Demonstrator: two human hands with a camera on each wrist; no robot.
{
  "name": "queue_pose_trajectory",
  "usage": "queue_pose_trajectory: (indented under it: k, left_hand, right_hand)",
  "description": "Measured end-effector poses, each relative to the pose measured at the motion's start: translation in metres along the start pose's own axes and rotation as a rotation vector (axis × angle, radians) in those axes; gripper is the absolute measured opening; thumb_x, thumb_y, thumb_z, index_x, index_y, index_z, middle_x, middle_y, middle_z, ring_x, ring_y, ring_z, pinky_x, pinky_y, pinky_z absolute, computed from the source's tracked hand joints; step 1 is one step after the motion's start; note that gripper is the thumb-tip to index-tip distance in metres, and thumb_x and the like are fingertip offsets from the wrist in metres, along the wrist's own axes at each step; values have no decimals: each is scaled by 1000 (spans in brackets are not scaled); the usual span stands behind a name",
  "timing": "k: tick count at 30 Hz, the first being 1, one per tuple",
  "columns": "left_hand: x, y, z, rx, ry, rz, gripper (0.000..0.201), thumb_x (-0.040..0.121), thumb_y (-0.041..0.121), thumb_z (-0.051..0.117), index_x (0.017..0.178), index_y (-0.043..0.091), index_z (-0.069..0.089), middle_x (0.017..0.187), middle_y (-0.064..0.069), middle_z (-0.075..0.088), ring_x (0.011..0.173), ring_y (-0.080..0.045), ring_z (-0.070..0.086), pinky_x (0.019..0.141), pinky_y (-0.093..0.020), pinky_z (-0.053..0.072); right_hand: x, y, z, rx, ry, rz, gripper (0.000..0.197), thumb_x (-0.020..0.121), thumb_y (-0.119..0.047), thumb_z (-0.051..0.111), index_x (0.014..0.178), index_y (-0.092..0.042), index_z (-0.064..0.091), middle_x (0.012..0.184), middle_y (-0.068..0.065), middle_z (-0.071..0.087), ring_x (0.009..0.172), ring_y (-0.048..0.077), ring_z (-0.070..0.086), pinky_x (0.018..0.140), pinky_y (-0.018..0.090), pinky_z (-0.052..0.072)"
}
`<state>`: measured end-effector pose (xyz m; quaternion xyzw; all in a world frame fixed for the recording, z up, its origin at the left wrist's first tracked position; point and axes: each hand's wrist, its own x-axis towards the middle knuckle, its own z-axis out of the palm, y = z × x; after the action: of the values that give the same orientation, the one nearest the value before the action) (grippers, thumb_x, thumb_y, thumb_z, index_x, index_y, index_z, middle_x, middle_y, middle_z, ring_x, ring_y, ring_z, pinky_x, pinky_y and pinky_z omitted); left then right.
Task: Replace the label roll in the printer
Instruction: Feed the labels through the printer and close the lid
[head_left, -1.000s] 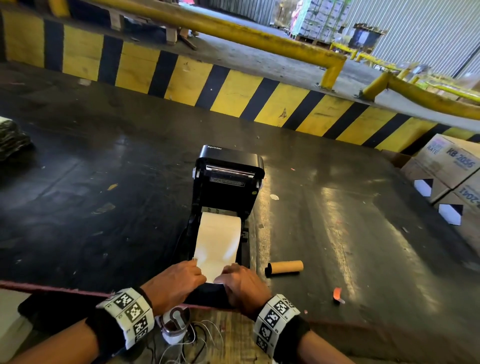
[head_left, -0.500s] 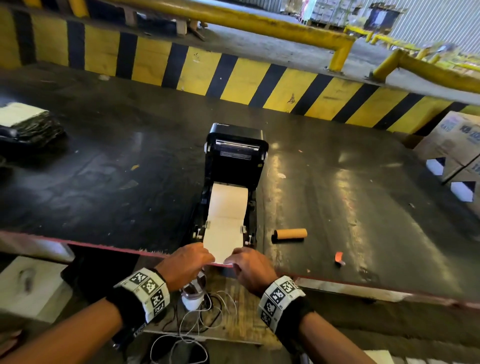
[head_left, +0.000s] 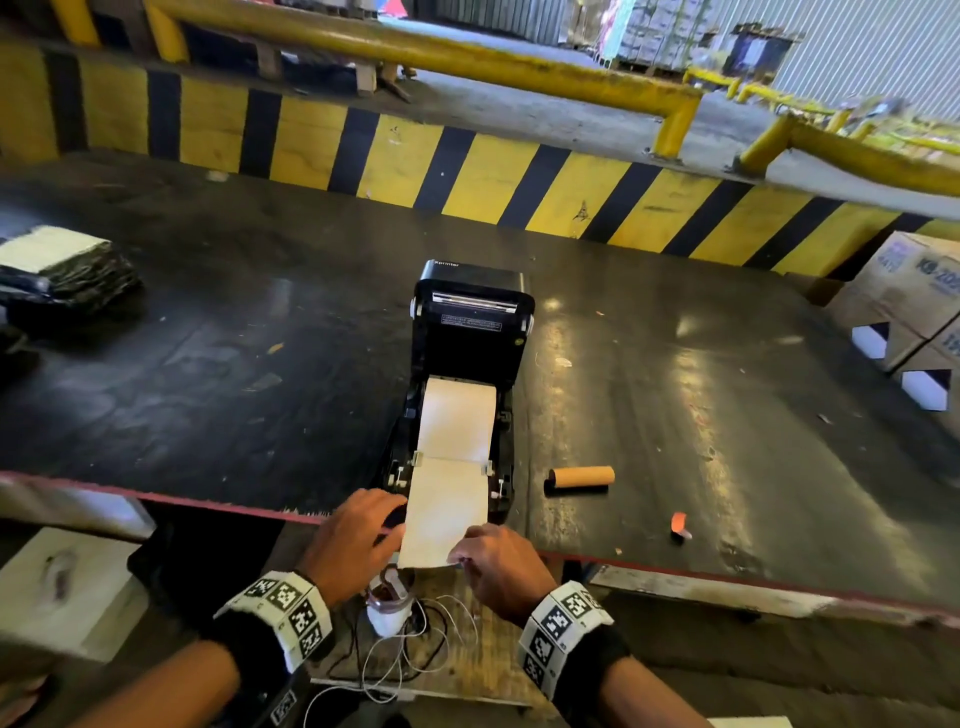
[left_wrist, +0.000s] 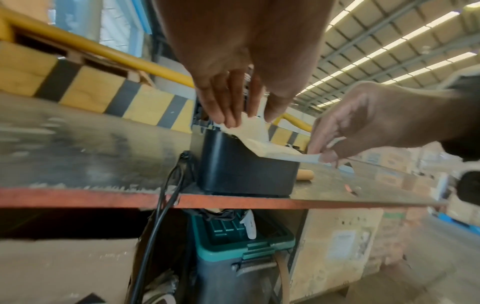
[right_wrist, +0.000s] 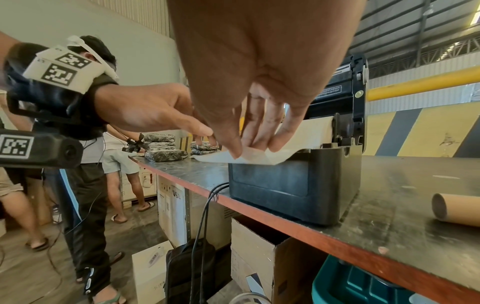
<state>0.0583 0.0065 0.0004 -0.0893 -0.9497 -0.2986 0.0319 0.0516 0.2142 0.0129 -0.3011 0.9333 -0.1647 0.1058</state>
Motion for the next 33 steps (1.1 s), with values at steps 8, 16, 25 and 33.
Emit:
queue_pose_trajectory:
  k: [8, 16, 25, 33]
  left_hand:
    - [41, -22, 6, -376, -106, -450, 43, 94, 41, 43, 99, 4, 65, 95, -18, 69, 91, -28, 64, 88, -40, 47]
    - [46, -42, 8, -157, -214, -293, 20, 91, 35, 53, 82, 19, 60, 74, 2, 68, 71, -12, 65, 69, -34, 54]
    - [53, -39, -8, -172, -291, -293, 20, 87, 37, 60, 92, 17, 64, 91, 2, 71, 85, -7, 65, 81, -31, 55]
    - [152, 7, -73, 109, 190, 93, 53, 91, 34, 53, 138, 11, 42, 143, -10, 47, 133, -25, 42, 108, -42, 37]
  right_hand:
    - [39, 23, -32, 25, 20, -11, 24, 90, -21, 56, 110, -13, 67, 113, 7, 68, 102, 24, 61, 87, 34, 49]
    - [118, 61, -122, -102, 513, -28, 30, 87, -15, 61, 117, -11, 64, 112, 11, 66, 101, 27, 61, 89, 43, 51]
    - [180, 83, -184, -211, 409, 266, 53, 99, -35, 38, 143, -7, 32, 155, 11, 27, 143, 24, 24, 114, 38, 19]
    - [176, 82, -179, -170, 419, 255, 52, 100, -35, 37, 145, -10, 30, 156, 6, 26, 144, 20, 22, 114, 39, 17]
